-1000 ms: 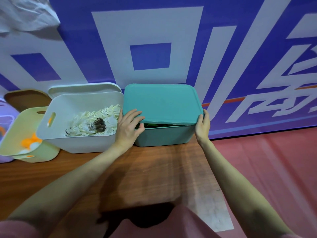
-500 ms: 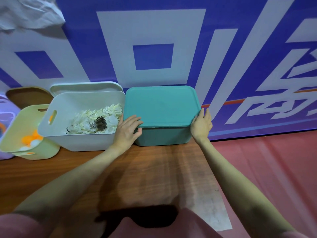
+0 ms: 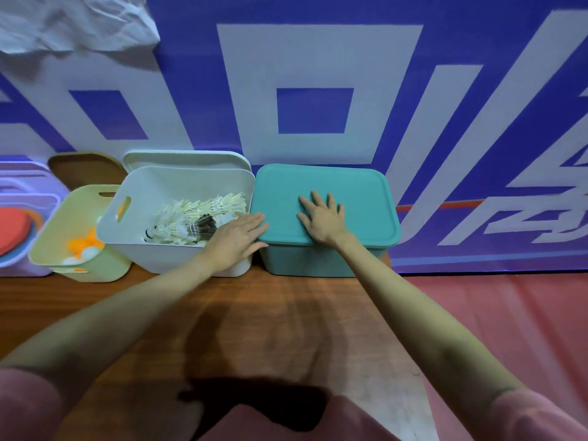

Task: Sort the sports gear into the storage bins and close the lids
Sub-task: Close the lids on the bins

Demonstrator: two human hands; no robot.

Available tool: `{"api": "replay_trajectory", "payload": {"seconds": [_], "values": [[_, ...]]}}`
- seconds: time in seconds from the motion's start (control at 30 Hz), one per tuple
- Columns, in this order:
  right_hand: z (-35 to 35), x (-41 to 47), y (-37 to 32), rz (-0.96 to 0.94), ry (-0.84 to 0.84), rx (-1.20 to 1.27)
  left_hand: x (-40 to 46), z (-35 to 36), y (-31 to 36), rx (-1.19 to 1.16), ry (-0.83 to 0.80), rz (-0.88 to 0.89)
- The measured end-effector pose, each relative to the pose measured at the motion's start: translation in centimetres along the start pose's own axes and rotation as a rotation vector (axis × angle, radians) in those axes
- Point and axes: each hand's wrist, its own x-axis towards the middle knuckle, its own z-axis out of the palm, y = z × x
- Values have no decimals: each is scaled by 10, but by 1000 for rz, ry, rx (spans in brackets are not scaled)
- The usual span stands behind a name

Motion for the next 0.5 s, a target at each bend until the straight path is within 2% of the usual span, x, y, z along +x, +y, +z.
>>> {"api": "replay_trajectory", "payload": {"seconds": [0.2, 0.33, 0.5], "values": [[-5, 31, -27, -59, -93, -54, -1, -5, 3, -57, -14, -11], [-11, 54, -45, -53, -154, -41, 7, -19, -7, -248, -56, -67], [-7, 63, -58, -6, -91, -32, 11, -16, -13, -361, -41, -162]]}}
